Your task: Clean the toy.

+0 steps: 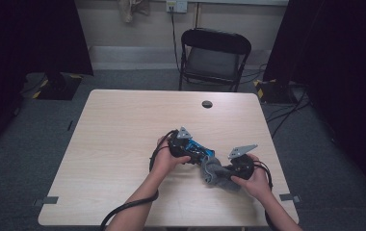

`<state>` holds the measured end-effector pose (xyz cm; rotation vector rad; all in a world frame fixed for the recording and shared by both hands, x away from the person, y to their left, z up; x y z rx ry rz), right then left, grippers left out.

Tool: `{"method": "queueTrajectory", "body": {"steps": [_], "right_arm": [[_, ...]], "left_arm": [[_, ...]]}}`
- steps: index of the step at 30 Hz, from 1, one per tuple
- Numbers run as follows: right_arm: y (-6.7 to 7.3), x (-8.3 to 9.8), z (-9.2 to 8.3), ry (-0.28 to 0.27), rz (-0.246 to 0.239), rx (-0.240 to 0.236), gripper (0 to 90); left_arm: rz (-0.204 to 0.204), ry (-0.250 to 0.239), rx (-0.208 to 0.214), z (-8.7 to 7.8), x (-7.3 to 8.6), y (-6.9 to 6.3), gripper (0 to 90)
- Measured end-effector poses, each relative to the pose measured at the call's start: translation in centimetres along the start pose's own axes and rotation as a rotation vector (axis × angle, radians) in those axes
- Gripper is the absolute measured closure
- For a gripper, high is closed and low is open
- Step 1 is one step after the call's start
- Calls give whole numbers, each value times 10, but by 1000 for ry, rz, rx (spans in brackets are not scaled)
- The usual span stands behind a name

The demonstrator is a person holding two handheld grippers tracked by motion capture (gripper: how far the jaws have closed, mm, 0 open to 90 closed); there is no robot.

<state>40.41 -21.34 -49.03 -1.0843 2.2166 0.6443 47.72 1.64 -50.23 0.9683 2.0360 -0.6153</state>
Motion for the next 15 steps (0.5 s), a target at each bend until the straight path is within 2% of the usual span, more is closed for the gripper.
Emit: {"method": "queueTrajectory", "body": {"steps": [10, 15], "right_arm": [[-14, -6, 3, 3, 78, 51, 761], [-22, -6, -3, 0, 96, 102, 764]], "left_arm": [[-1, 19, -5, 0, -1, -1, 58], [-7, 19, -7, 0, -2, -1, 58]]}}
Point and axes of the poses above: each handheld gripper's, and its own axes: z roughly forward along the jaws, x roughly out of its underside, y roughly to its left, the point moved 2 cm from there along z, roughly forward along the jaws, and after that the axes turned 2 degrees about -y, right-handed, at the moved point
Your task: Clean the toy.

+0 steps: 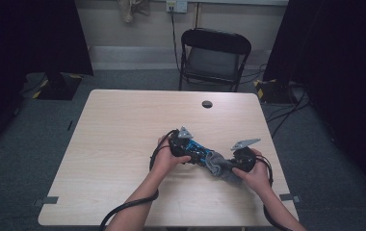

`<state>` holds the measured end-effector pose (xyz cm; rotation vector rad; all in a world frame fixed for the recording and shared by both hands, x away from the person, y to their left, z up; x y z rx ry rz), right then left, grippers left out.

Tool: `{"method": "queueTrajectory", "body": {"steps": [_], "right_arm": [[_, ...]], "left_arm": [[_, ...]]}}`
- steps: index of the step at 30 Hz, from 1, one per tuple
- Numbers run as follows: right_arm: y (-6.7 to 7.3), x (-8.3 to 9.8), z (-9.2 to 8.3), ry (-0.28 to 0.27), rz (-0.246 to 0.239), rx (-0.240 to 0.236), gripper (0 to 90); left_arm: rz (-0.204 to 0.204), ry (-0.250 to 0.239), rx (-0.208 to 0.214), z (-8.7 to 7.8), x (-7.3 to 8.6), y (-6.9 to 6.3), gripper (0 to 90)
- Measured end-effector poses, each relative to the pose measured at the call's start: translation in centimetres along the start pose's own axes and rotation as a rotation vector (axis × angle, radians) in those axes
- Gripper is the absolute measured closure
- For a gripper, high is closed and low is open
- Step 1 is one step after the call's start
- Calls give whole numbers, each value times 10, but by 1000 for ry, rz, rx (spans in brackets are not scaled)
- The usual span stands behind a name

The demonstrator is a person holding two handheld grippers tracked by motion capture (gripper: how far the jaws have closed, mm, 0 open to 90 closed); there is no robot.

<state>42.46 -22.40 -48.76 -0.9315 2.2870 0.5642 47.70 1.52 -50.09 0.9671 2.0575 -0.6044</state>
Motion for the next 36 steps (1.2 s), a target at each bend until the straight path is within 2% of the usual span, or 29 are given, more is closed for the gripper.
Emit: {"method": "queueTrajectory", "body": {"steps": [4, 5, 9, 10, 12, 14, 17, 23, 25, 36], "right_arm": [[-15, 3, -10, -30, 57, 67, 765], [-20, 4, -13, -36, 73, 98, 765], [-31, 4, -16, -70, 120, 166, 766], [-33, 4, -16, -77, 136, 200, 766], [-33, 1, -14, -83, 142, 226, 766], [-31, -1, -9, -63, 124, 254, 766], [-22, -5, 2, -51, 106, 222, 765], [-1, -10, 10, -22, 31, 172, 765], [3, -8, 10, -21, 21, 141, 766], [19, 2, 6, -34, 6, 55, 768]], "left_arm": [[8, -2, 2, 0, 1, 0, 58], [10, -4, 1, -1, 1, 1, 59], [9, -7, 1, 0, 1, 0, 59], [9, -7, 1, 0, 1, 0, 59], [10, -6, 1, 0, 1, 0, 59], [9, -6, 1, 0, 1, 0, 59], [4, -15, 0, 0, 1, 0, 59], [3, -16, -1, 0, 2, 0, 59], [3, -17, -2, 0, 2, 0, 58], [5, -14, -2, -1, 2, 1, 58]]}}
Point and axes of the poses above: each handheld gripper's, and its own axes: z roughly forward along the jaws, x roughly out of its underside, y roughly to its left, the point moved 2 cm from there along z, roughly forward along the jaws, and after that the axes turned 2 degrees about -y, right-handed, at the moved point
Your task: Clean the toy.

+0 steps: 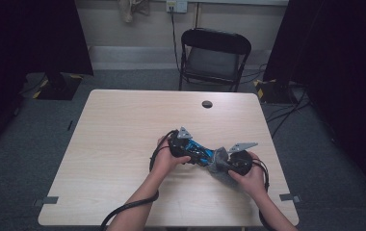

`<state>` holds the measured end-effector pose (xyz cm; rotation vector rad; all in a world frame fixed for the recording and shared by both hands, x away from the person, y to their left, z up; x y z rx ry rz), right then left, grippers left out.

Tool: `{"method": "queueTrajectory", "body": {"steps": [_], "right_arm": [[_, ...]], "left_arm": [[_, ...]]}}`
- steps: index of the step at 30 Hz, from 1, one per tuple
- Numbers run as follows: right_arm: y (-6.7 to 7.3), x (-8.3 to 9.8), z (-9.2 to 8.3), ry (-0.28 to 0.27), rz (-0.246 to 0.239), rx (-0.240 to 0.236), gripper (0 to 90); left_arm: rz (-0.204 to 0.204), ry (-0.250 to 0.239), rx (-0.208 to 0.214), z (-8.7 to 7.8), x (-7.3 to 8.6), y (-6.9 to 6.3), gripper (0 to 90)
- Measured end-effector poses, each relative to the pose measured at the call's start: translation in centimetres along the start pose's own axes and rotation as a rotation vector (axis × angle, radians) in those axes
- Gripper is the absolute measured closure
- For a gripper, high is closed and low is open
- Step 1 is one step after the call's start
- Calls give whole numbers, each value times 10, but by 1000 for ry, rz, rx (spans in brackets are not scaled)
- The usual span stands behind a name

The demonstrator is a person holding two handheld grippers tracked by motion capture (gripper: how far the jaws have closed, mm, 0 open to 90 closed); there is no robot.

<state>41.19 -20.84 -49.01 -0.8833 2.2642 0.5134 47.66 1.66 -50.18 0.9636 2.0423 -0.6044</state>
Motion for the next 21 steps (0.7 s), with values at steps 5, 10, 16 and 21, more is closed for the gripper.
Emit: {"method": "queueTrajectory", "body": {"steps": [5, 10, 16, 21], "right_arm": [[10, 1, 0, 8, -25, -42, 768], [19, 2, 1, 13, -47, -78, 768], [24, 3, 1, 17, -59, -103, 769], [27, 3, 2, 18, -75, -124, 769]], "left_arm": [[-4, 2, -1, 0, 0, 0, 58], [-4, 3, -3, -1, 0, 0, 58], [-4, 5, -3, -1, 0, 1, 58], [-6, 3, -4, 0, 0, 0, 58]]}}
Point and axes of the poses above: each handheld gripper's, and its own axes: z roughly forward along the jaws, x roughly out of its underside, y roughly to its left, the point moved 2 cm from there along z, roughly forward along the jaws, and after that the axes turned 2 degrees about -y, right-handed, at the moved point
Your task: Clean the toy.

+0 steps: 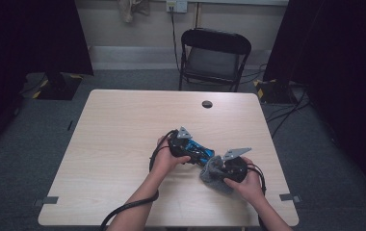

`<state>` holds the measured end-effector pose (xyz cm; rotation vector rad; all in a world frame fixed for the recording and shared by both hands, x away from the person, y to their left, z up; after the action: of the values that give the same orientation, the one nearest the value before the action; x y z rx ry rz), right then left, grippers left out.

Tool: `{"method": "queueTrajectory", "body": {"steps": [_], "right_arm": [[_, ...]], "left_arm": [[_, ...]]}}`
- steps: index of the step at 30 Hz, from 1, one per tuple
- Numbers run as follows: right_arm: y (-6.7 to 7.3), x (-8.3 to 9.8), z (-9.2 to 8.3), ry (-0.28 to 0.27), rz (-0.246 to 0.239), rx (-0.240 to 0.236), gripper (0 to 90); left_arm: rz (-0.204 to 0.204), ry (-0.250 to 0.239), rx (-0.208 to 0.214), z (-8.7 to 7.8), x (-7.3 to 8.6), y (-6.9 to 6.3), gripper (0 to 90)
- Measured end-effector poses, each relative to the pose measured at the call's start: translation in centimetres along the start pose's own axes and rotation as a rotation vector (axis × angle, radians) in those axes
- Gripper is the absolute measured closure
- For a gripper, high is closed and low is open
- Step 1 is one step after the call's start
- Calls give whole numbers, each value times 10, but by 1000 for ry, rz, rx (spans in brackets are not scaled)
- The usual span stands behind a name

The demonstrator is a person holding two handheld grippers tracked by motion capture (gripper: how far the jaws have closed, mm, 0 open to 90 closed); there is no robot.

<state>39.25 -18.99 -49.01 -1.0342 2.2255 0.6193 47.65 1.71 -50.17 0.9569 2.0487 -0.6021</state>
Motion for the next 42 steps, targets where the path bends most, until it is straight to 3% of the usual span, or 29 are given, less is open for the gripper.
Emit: {"method": "queueTrajectory", "body": {"steps": [14, 20, 37, 42], "right_arm": [[14, -2, 4, 20, -49, -78, 767], [13, -3, -6, 2, -42, -90, 767], [-31, -5, -50, -66, 51, 18, 766], [-49, -8, -56, -100, 106, 94, 766]], "left_arm": [[0, 2, 1, 0, 0, 0, 59], [0, 0, 0, 0, 0, 0, 59], [1, -8, 0, 0, 1, 0, 59], [-4, -6, 0, 0, 1, -1, 59]]}}
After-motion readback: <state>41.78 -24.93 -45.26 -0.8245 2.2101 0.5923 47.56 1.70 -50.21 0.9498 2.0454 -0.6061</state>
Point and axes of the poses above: each handheld gripper's, and its own axes: z roughly forward along the jaws, x roughly out of its underside, y roughly to its left, the point moved 2 cm from there along z, roughly forward along the jaws, and after that the axes turned 2 degrees about -y, right-handed, at the moved point
